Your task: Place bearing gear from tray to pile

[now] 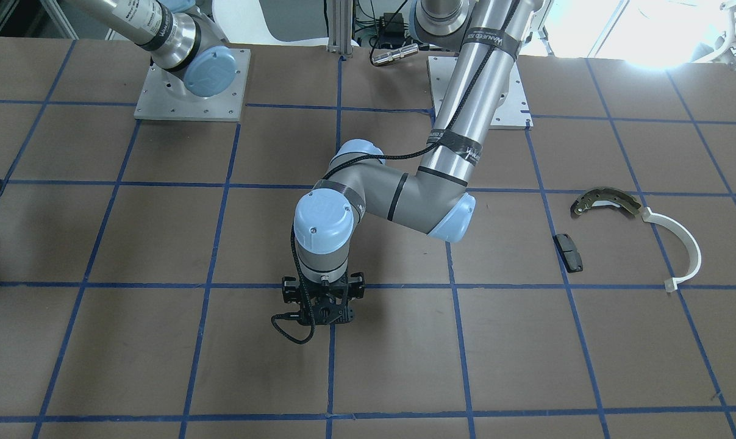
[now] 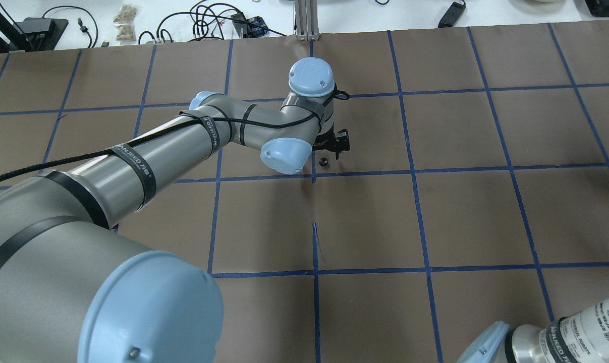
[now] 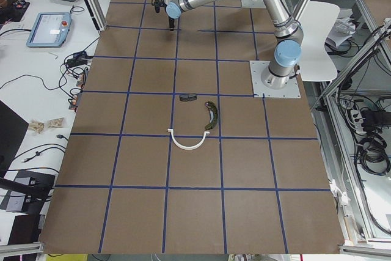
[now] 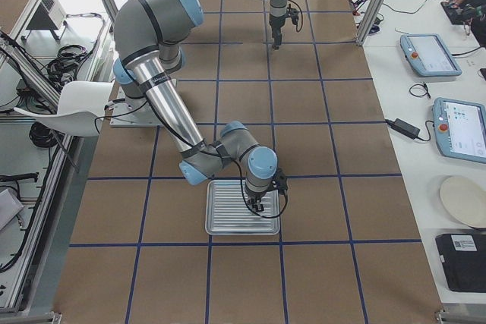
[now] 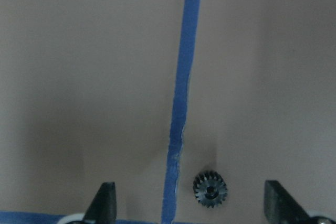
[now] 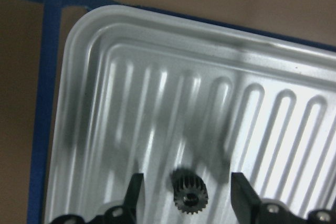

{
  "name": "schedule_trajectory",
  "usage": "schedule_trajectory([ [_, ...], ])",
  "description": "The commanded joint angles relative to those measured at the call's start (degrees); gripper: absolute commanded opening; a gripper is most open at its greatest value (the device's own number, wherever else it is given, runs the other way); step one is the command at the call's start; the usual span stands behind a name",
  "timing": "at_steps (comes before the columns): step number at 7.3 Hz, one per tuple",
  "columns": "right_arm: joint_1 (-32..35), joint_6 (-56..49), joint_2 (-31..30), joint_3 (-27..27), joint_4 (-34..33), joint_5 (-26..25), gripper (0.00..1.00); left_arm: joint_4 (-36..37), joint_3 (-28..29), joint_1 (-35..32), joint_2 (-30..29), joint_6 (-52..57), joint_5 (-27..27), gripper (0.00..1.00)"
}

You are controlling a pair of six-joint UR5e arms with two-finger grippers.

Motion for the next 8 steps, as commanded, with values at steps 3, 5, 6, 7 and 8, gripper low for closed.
schedule_trajectory([
  [3,-0.2,-0.9,-0.2,-0.3,0.3,-0.5,0.19,0.3,0.3,0.1,-0.4,0.4,-0.1,0.09],
  [5,0.0,-0.8,-1.2,-0.2,1.5,-3.2,0.10,0.0,0.2,0.1,-0.1,1.5,0.0,0.00],
  [6,0.8,0.2,-4.8,-0.3,4.8,-3.2,0.10,-0.4,0.5,0.6,1.0,1.8,-0.1,0.00],
  [7,3.4,4.8,-8.6,0.0,9.5,-3.0,0.10,-3.0,0.3,3.6,3.4,9.2,-0.3,0.00],
  [8,8.1,8.1,-12.2,0.1,11.8,-3.4,0.11,-7.8,0.0,9.0,6.7,17.2,-0.6,0.00],
])
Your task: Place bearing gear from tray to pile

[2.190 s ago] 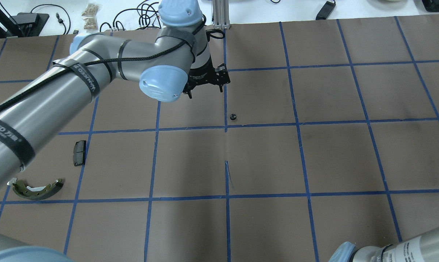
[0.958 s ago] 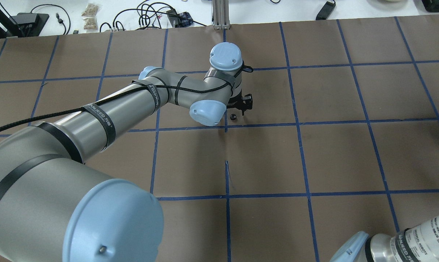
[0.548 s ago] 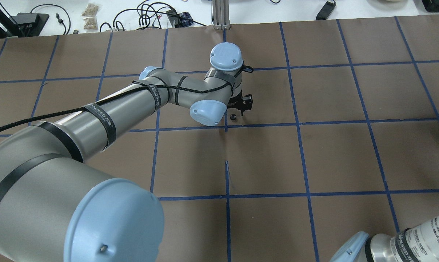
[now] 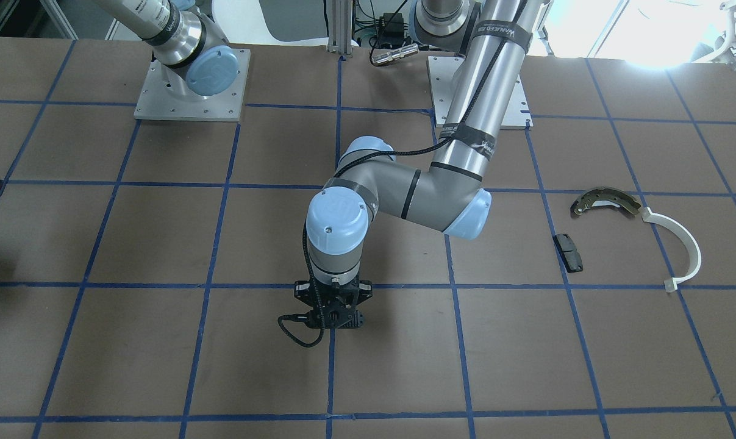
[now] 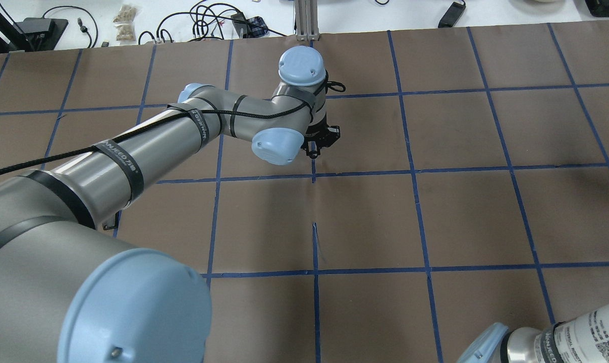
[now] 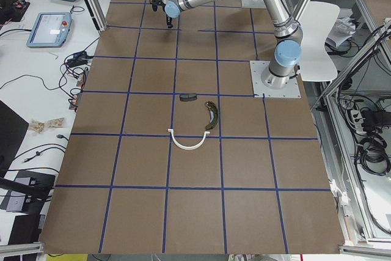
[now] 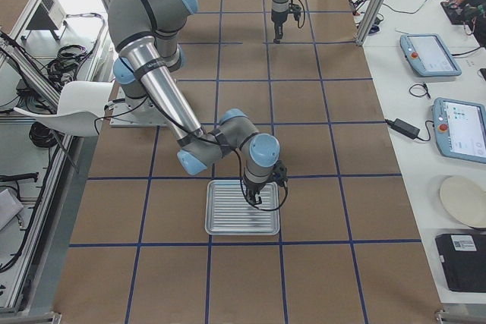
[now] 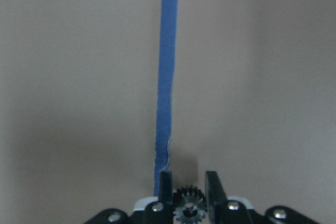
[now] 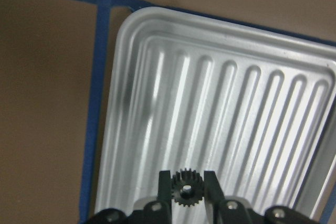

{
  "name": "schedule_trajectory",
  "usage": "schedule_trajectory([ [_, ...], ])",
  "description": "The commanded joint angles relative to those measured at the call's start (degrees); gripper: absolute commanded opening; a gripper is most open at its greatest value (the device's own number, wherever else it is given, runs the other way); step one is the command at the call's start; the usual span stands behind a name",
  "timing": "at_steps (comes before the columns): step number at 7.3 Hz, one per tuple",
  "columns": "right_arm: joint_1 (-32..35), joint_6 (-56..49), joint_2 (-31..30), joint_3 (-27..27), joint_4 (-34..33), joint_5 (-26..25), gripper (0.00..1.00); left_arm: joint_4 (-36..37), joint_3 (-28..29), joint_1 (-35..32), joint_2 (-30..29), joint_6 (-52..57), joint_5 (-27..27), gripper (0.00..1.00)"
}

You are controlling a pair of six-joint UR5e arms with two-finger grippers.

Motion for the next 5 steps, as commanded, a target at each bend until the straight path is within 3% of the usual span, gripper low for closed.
schedule_trajectory([
  [1,9.4,10.9,-7.2,0.1,8.8,-0.3,0.11,-7.5,-1.8,9.8,6.9,14.8,0.4,0.00],
  [3,21.3,30.6,-10.4,0.1,16.9,0.5,0.11,-8.3,-5.6,15.2,10.7,21.0,0.5,0.00],
  [5,35.9,51.0,-11.3,0.2,18.4,0.8,0.12,-6.9,-12.3,22.3,14.6,30.3,6.9,0.00],
])
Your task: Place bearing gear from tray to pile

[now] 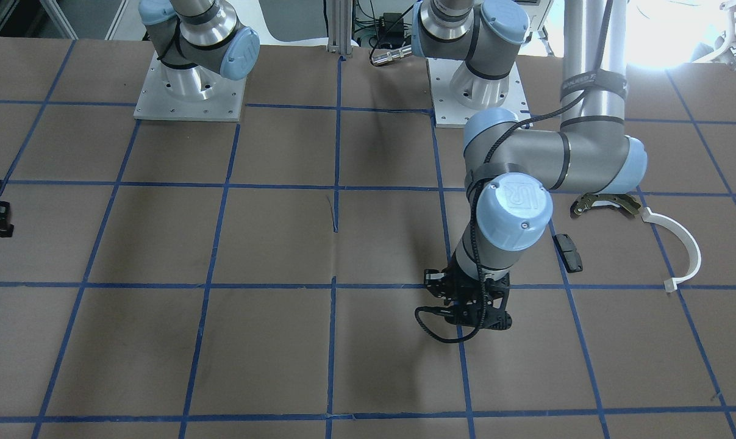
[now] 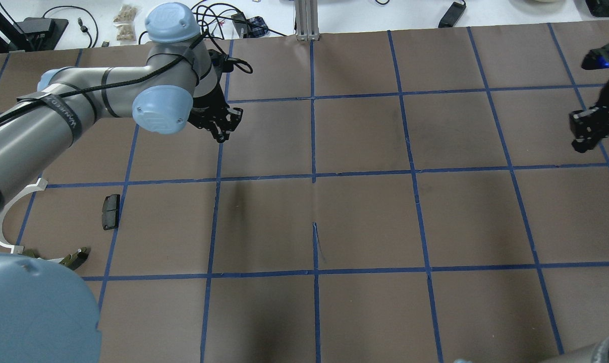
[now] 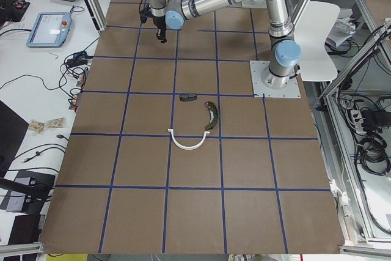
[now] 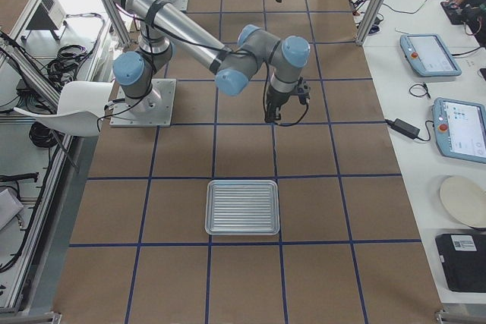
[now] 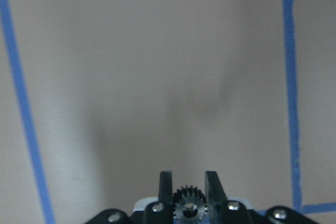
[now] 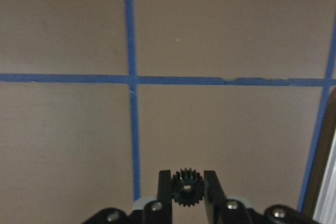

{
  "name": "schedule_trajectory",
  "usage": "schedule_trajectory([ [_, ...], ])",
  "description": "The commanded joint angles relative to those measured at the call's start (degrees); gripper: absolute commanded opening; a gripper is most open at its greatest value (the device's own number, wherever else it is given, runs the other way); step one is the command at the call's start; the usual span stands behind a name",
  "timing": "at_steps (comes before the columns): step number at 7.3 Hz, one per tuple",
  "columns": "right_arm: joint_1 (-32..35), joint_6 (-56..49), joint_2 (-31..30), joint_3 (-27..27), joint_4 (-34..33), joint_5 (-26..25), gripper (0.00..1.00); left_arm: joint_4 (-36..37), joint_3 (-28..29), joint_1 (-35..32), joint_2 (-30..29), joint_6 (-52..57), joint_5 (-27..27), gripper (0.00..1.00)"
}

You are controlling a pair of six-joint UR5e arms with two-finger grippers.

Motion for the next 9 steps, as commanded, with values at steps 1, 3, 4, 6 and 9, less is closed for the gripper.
schedule_trajectory([
  [1,15.0,23.4,-0.4,0.0,1.0,2.9,0.12,1.7,-6.5,8.6,3.9,7.3,3.6,0.00],
  [3,24.3,40.5,0.7,0.0,0.3,6.2,0.12,5.2,-11.5,19.9,5.1,21.6,3.4,0.00],
  [4,28.8,47.5,1.5,0.0,-1.7,6.4,0.12,6.4,-13.5,24.6,5.1,26.1,3.3,0.00],
  [6,36.5,63.9,6.3,-0.1,-11.2,11.4,0.12,9.5,-15.3,32.6,3.4,32.9,1.6,0.00],
  [9,46.2,81.6,17.3,-0.6,-29.8,15.5,0.18,10.7,-18.4,35.7,3.1,37.4,-0.2,0.35],
])
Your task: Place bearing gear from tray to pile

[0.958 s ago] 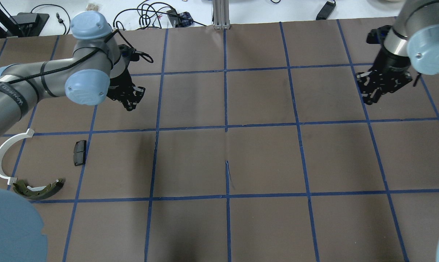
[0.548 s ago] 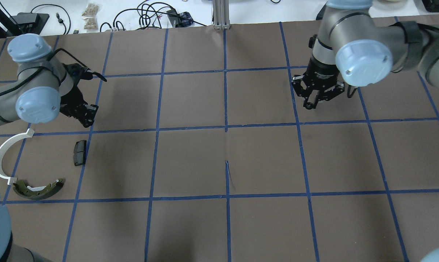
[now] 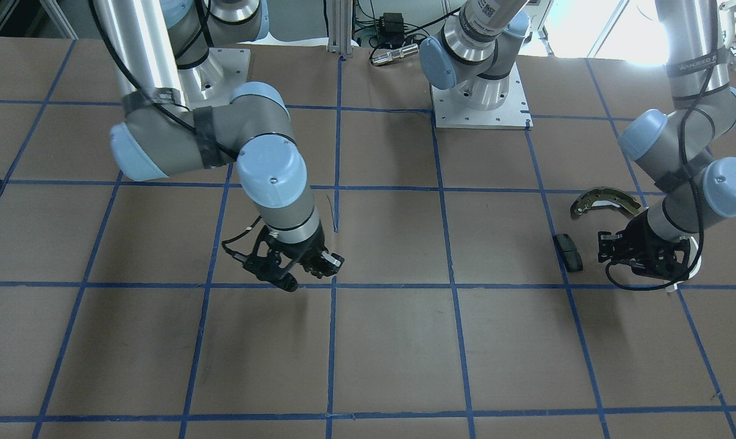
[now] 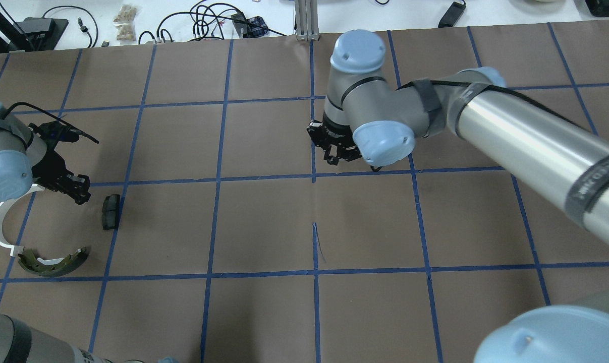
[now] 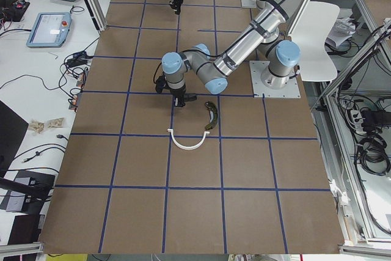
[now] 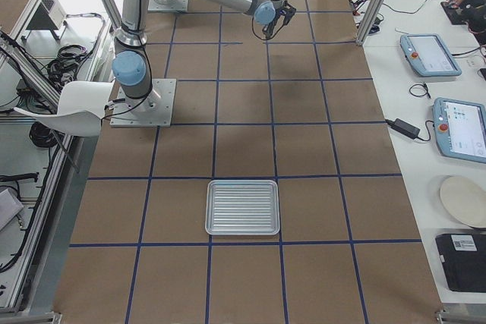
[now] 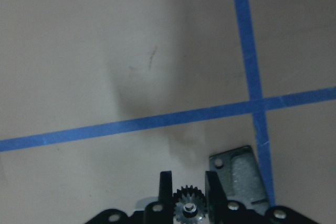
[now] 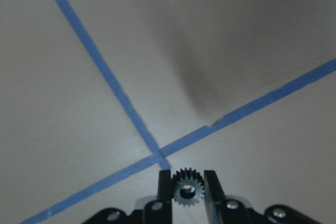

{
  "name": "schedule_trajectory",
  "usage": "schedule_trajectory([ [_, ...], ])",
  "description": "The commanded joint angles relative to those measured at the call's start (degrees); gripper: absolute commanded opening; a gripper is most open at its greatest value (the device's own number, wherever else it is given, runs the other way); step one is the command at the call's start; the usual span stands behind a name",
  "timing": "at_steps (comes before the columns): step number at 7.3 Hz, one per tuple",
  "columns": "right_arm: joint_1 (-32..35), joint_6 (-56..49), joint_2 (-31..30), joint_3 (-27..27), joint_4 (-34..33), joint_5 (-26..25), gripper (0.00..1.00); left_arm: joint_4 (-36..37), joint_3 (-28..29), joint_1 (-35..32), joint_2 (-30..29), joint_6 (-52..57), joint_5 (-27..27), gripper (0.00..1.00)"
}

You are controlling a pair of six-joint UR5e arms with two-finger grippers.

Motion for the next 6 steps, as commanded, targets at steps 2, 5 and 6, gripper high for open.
schedule_trajectory([
  [2,3.6,8.5,5.3,-0.3,-8.7,1.7,0.99,1.0,-0.8,0.6,1.8,1.2,-3.3,0.91],
  [5,-2.7,-15.1,-2.9,-0.2,4.8,-5.6,1.00,-4.6,1.8,-5.2,5.6,-5.5,-9.4,1.00],
  [6,-7.2,-21.2,-8.9,0.0,10.1,-5.6,1.00,-5.6,3.8,-12.0,6.2,-9.6,-8.1,1.00],
])
